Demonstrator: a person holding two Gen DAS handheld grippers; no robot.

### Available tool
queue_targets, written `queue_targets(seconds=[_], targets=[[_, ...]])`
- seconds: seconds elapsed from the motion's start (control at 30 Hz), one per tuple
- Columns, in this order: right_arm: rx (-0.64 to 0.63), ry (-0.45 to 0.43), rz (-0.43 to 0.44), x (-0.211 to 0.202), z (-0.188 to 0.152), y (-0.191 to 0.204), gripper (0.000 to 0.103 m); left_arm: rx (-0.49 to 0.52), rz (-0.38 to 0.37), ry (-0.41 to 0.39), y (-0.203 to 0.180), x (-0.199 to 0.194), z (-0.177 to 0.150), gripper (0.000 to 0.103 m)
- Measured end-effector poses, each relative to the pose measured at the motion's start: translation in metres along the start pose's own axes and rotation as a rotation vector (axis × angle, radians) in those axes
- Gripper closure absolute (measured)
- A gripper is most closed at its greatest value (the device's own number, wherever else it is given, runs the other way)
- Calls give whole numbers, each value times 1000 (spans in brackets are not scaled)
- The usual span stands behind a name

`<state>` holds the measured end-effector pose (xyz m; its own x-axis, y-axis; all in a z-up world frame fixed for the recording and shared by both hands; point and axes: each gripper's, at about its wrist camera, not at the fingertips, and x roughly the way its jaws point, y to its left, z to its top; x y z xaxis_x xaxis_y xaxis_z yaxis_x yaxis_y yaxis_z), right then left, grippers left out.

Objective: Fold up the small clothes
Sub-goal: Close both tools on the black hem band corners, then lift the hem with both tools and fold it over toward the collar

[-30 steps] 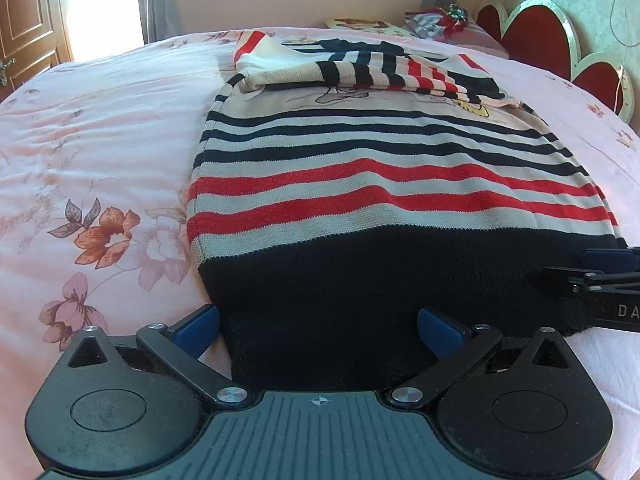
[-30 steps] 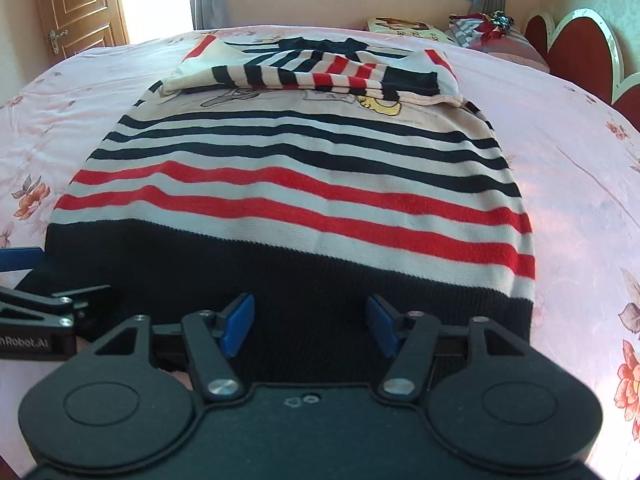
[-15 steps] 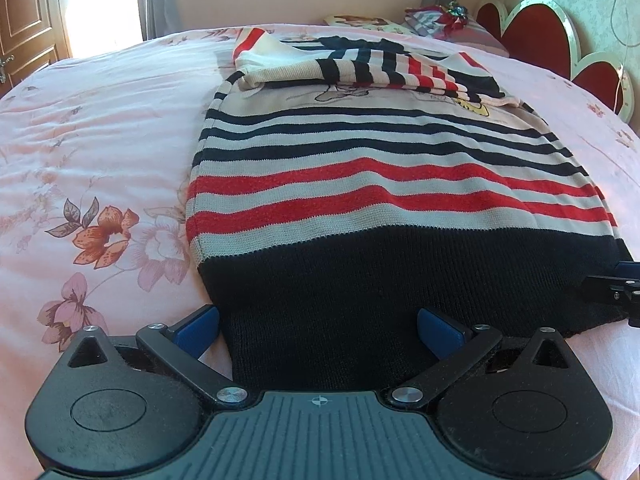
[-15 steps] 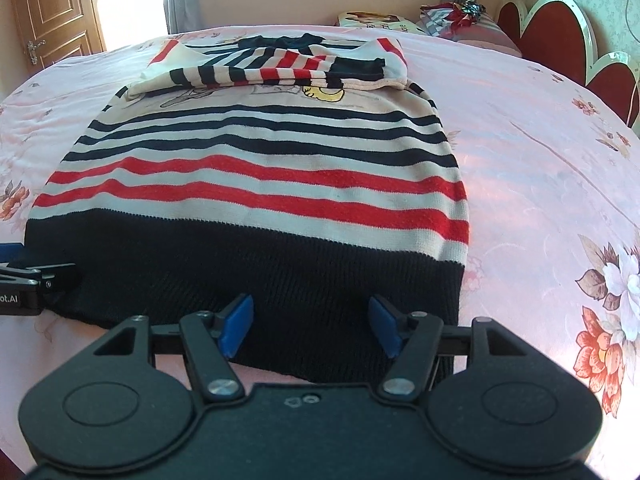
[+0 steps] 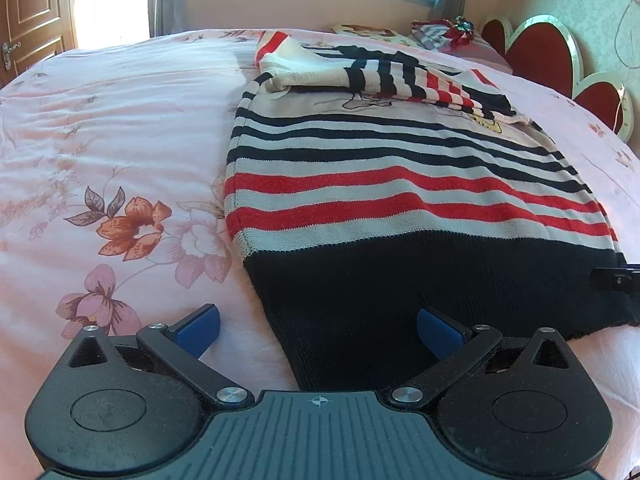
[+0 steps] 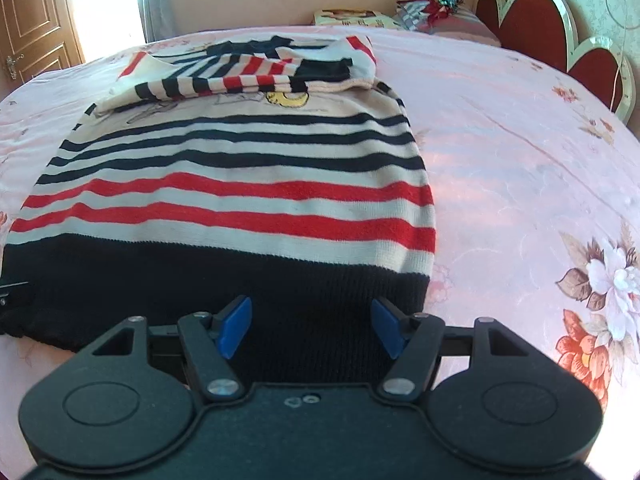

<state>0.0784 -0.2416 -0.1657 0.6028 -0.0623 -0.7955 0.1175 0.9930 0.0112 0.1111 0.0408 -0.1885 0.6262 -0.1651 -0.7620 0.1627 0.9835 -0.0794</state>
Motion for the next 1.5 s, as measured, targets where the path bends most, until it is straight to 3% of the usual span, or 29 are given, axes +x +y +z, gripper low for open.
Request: queue_targets(seconds=[0.17, 0.27, 0.43, 0.57, 0.63, 0.73, 0.87, 0.97, 1.03, 1.07, 1.13, 1.2, 1.27, 1.3, 1.33, 1.5], targets=[[-33, -15, 5, 3, 3, 1, 36, -38, -41, 13, 0, -1, 5, 1], [-48, -22, -7, 1, 8, -5, 36, -44, -77, 20, -1, -3, 6, 10], [3, 16, -24, 4, 7, -29, 34, -54, -116, 29, 3, -3, 8, 14], [35, 40, 12, 5, 4, -36, 34, -93, -137, 29, 5, -2, 14, 38], [36, 45, 33, 2, 3, -34, 42, -119, -134, 34, 12, -7, 15, 45], [30, 44, 27, -1, 2, -34, 42, -130, -81, 49, 23, -13, 9, 43], [34, 45, 26, -1, 0, -37, 38, -125, -118, 66, 24, -9, 9, 32], [31, 60, 43, 0, 2, -36, 38, -153, -173, 72, 20, -6, 11, 33], [32, 68, 54, 0, 2, -35, 43, -177, -216, 80, 18, -5, 11, 39], [42, 72, 64, -1, 1, -36, 43, -183, -230, 84, 16, -4, 11, 53], [64, 78, 86, -2, 0, -37, 50, -196, -257, 95, 16, -1, 11, 68], [80, 86, 107, -2, 0, -39, 56, -221, -286, 111, 18, 4, 13, 74], [93, 96, 119, -1, 2, -41, 69, -224, -294, 116, 18, 9, 17, 89], [108, 106, 140, 0, 3, -43, 86, -229, -304, 116, 18, 10, 20, 91], [148, 119, 184, 2, 5, -47, 91, -228, -311, 108, 16, 10, 23, 91], [211, 81, 284, -4, 24, -49, 93, -149, -331, -8, 4, -3, 60, 91]])
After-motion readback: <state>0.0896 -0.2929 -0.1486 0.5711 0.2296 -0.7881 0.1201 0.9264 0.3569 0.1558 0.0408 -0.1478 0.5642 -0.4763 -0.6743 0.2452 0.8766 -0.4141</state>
